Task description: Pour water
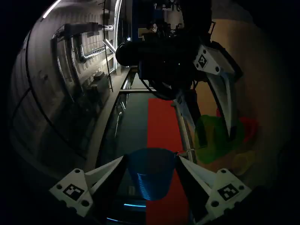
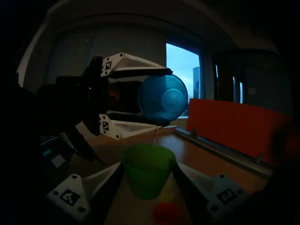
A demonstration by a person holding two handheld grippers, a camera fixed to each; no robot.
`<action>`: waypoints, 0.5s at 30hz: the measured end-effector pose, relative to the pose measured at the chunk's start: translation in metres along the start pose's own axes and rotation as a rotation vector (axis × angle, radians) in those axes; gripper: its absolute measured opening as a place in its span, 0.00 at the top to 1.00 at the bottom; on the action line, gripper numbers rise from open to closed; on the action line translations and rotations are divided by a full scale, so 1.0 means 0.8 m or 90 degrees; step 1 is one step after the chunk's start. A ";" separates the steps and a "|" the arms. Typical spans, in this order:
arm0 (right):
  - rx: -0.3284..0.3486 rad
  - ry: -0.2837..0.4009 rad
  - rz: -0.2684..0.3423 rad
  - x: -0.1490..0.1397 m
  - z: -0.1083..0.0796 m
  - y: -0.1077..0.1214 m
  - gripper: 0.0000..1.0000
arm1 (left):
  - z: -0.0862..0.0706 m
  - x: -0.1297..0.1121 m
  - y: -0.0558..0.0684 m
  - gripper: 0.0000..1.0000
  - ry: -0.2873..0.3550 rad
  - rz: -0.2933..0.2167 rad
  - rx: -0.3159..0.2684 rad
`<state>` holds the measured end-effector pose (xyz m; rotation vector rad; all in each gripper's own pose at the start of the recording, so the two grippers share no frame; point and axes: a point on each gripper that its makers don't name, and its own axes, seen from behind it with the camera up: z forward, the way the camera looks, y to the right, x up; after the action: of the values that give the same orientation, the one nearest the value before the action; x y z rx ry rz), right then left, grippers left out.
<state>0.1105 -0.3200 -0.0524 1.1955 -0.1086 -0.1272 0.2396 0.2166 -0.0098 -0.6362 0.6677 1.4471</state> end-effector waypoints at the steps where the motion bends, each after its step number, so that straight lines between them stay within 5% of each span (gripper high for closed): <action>1: 0.000 0.000 0.000 0.000 0.000 0.000 0.06 | 0.000 0.000 0.001 0.12 0.000 0.001 0.000; 15: -0.001 0.003 -0.003 0.003 -0.002 -0.001 0.05 | 0.001 0.000 -0.001 0.12 0.000 0.009 0.005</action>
<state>0.1133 -0.3195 -0.0532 1.1941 -0.1022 -0.1283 0.2408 0.2175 -0.0094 -0.6264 0.6784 1.4573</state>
